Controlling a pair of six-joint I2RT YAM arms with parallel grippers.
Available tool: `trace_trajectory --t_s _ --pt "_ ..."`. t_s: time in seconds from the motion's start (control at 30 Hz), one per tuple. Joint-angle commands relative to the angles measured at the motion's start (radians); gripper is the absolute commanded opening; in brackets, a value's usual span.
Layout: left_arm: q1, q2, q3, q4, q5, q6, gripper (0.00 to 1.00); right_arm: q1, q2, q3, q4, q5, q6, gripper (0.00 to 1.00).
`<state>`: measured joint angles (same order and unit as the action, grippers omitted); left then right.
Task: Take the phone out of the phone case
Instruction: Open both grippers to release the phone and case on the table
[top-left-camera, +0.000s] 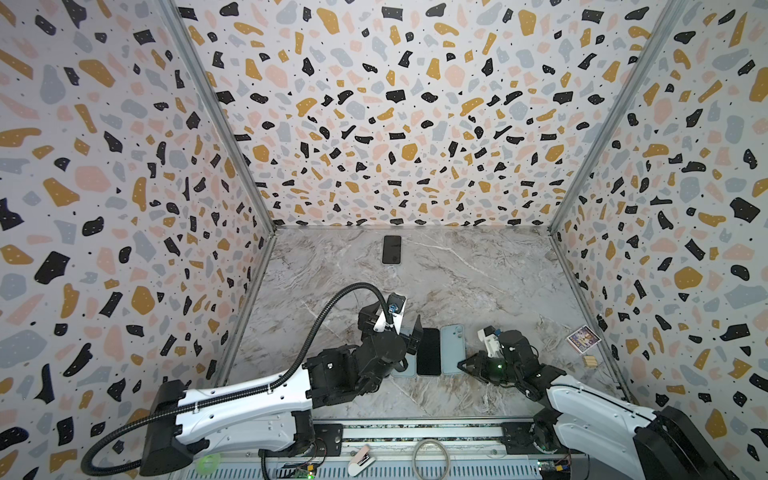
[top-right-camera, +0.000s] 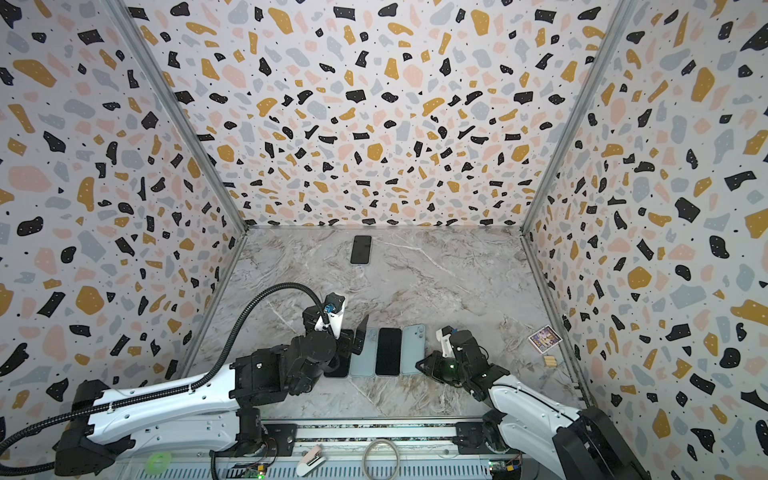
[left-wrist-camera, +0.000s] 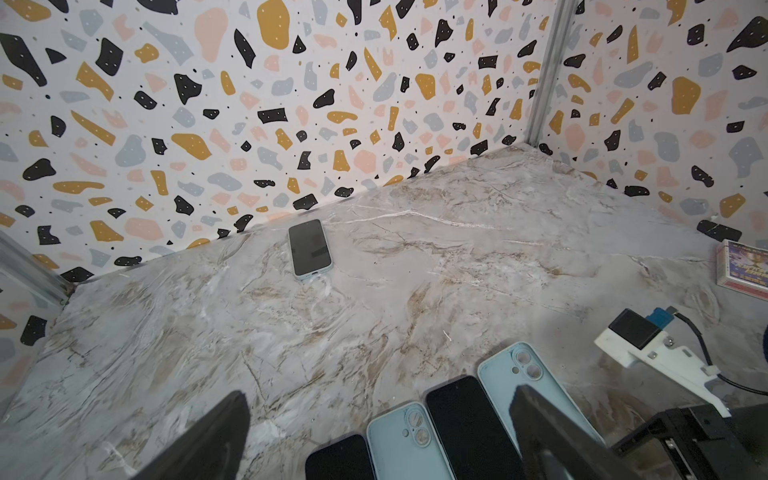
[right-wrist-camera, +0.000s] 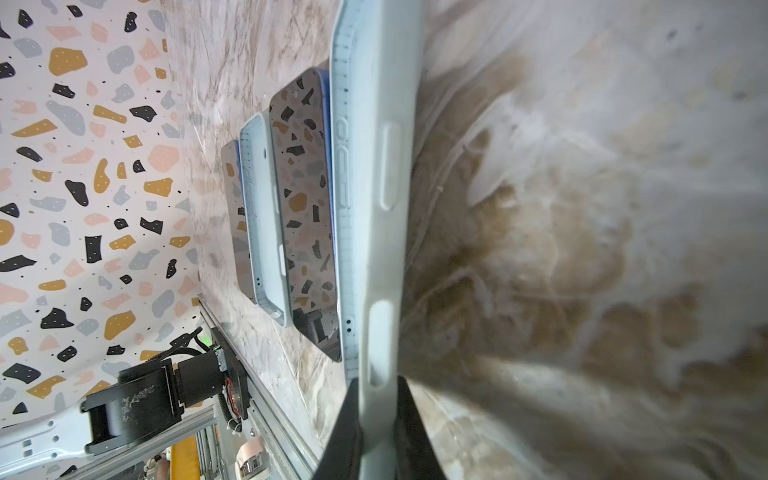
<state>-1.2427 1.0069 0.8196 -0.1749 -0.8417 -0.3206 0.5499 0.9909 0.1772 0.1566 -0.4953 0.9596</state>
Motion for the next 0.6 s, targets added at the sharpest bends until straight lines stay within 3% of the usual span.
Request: trace_trajectory --t_s 0.0,0.57 --pt "0.009 -0.028 -0.004 -0.031 -0.046 -0.05 1.0 0.014 0.023 0.034 0.027 0.012 -0.025 0.0" --pt "0.051 -0.113 -0.017 -0.089 -0.06 -0.108 1.0 0.09 0.164 0.102 0.094 0.047 -0.02 0.0"
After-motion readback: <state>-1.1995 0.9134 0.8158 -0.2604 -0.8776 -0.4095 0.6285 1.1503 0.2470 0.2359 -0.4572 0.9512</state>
